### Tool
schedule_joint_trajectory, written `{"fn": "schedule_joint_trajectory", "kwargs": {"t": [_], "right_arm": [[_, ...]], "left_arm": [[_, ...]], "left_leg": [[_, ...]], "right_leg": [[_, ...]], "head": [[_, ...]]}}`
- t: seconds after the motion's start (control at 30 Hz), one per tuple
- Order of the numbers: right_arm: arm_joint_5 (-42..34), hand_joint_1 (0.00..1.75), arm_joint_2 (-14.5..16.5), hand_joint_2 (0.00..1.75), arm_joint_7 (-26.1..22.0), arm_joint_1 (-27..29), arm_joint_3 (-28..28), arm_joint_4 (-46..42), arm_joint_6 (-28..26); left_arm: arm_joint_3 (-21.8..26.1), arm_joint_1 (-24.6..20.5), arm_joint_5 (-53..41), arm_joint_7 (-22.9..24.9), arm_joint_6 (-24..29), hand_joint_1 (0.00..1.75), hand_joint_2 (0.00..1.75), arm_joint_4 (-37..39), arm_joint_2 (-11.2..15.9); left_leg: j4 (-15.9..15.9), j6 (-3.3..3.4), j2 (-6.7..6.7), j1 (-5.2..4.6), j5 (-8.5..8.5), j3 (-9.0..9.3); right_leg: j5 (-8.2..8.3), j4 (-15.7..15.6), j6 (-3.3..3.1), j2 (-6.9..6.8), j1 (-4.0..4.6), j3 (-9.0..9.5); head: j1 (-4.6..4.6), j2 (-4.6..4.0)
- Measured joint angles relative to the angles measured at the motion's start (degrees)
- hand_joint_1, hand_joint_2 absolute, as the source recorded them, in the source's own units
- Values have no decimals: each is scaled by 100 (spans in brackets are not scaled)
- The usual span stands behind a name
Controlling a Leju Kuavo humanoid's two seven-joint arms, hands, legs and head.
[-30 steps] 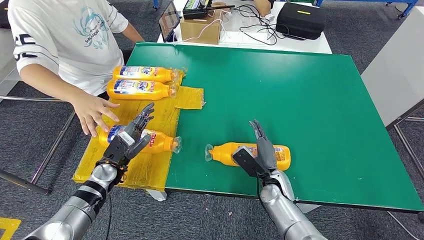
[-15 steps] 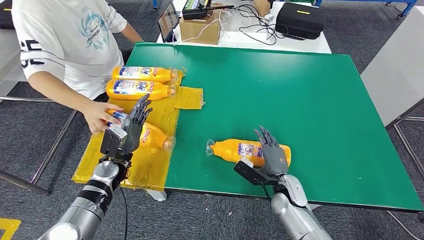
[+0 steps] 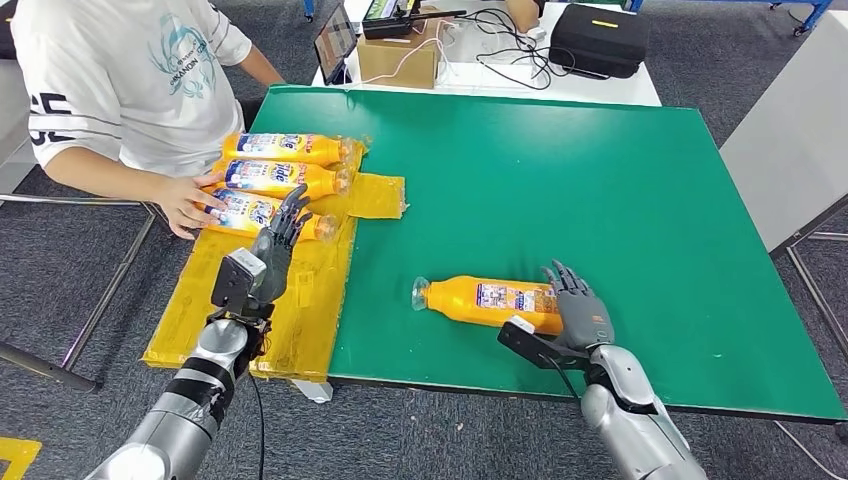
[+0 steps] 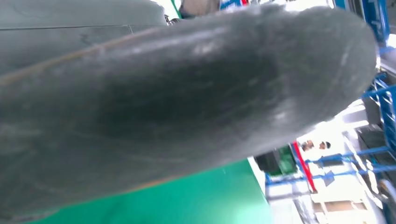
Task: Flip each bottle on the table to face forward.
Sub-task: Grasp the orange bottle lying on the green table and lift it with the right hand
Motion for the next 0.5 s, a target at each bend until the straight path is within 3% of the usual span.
{"fn": "schedule_joint_trajectory", "kwargs": {"t": [0.07,0.17,0.5], "right_arm": [[81,173,-28,175,73,-212,48,163,491],[117,173,-59,175,26,-606,145,532,1045],[-177,175,-77,175,-374,-1114,254,1129,1517]], "left_arm": [[-27,-25,-39,0,54,0,0,-1,1],[-112,-76,-45,0,32,0,0,-2,2],[-214,-101,-14,0,-133,0,0,-13,3]], "left_leg": [[0,0,14,1,0,5],[0,0,31,0,0,18],[1,1,22,-3,2,36]], "right_leg": [[1,0,-1,8,1,2],[4,-2,0,17,0,8],[9,-3,7,16,-4,29]], "head": [[1,0],[2,1],[1,1]]}}
